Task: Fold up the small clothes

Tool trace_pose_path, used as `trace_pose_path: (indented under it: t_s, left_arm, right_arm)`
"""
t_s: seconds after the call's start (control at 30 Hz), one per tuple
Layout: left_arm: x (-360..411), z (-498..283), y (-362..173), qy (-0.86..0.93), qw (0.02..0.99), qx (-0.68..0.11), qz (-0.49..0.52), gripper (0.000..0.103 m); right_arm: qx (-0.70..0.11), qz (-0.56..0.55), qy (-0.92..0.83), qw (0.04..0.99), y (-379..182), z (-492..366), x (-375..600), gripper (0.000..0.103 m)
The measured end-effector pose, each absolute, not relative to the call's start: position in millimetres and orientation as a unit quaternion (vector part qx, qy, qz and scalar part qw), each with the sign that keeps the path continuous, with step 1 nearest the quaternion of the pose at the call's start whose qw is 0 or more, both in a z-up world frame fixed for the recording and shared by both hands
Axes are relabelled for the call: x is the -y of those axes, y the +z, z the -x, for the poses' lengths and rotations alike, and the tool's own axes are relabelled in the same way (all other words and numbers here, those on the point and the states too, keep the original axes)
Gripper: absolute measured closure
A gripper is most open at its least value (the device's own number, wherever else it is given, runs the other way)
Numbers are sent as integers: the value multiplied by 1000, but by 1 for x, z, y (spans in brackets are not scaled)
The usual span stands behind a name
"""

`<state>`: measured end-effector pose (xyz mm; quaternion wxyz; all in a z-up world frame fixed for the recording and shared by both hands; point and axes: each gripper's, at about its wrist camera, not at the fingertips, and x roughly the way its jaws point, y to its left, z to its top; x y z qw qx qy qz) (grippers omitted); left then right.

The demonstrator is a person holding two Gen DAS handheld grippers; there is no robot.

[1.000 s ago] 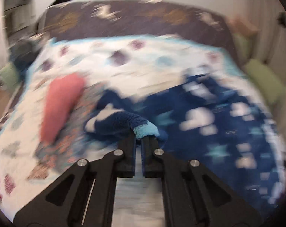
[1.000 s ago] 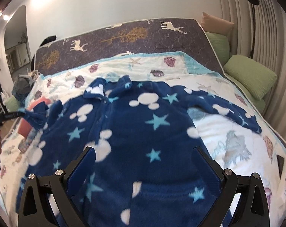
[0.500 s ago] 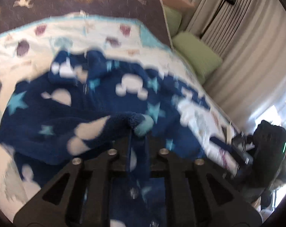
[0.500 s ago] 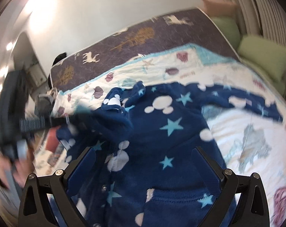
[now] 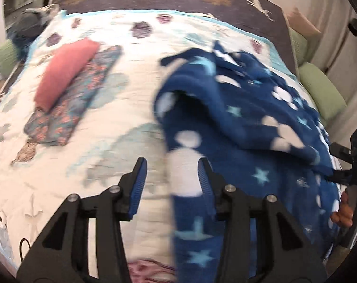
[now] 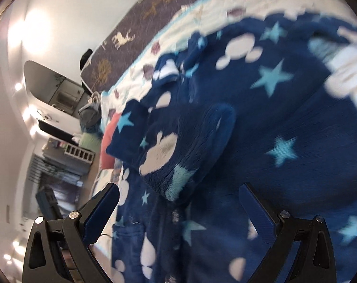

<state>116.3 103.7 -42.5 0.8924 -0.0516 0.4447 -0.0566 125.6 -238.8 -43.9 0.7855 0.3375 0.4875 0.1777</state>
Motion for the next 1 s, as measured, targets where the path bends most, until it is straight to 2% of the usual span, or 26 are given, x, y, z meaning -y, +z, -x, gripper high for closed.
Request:
trace_pose_path:
  t_s: [0.17, 0.23, 0.27, 0.33, 0.37, 0.4, 0.6, 0.67, 0.73, 0.8, 0.9, 1.0]
  left_arm:
    - [-110, -136, -59, -31, 891, -450, 55, 56]
    - [-109, -146, -66, -26, 888, -456, 59, 56]
    - [-109, -150, -68, -28, 886, -459, 65, 56]
    - [-107, -155, -68, -32, 884, -461, 75, 56]
    - [-104, -159, -69, -31, 884, -460, 75, 56]
    - [-103, -162, -69, -30, 886, -458, 72, 56]
    - [-93, -175, -70, -11, 889, -455, 45, 55]
    - [-89, -177, -71, -12, 890, -453, 43, 52]
    - [-85, -179, -73, -3, 893, -450, 33, 51]
    - [-83, -180, -75, 9, 893, -450, 20, 51]
    - [-84, -179, -76, 18, 893, -449, 17, 50]
    - [-86, -175, -72, 25, 895, -444, 7, 49]
  right_arm:
    - [-510, -366, 177, 758, -64, -153, 221, 1]
    - [-505, -381, 179, 753, -65, -163, 217, 5]
    - [-504, -391, 181, 748, -66, -168, 217, 12]
    - [-502, -400, 189, 743, -67, -182, 214, 37]
    - [-506, -384, 190, 749, -65, -189, 212, 68]
    - [-509, -355, 185, 762, -59, -197, 212, 87]
    - [-391, -267, 133, 870, 23, -188, 253, 87]
    - [-385, -254, 124, 879, 34, -185, 269, 87]
    - [-404, -252, 114, 872, 27, -186, 280, 85]
    - [-438, -247, 87, 860, 3, -190, 290, 79]
    - [-496, -216, 8, 841, -35, -193, 302, 75]
    - [-476, -217, -13, 852, -41, -179, 313, 74]
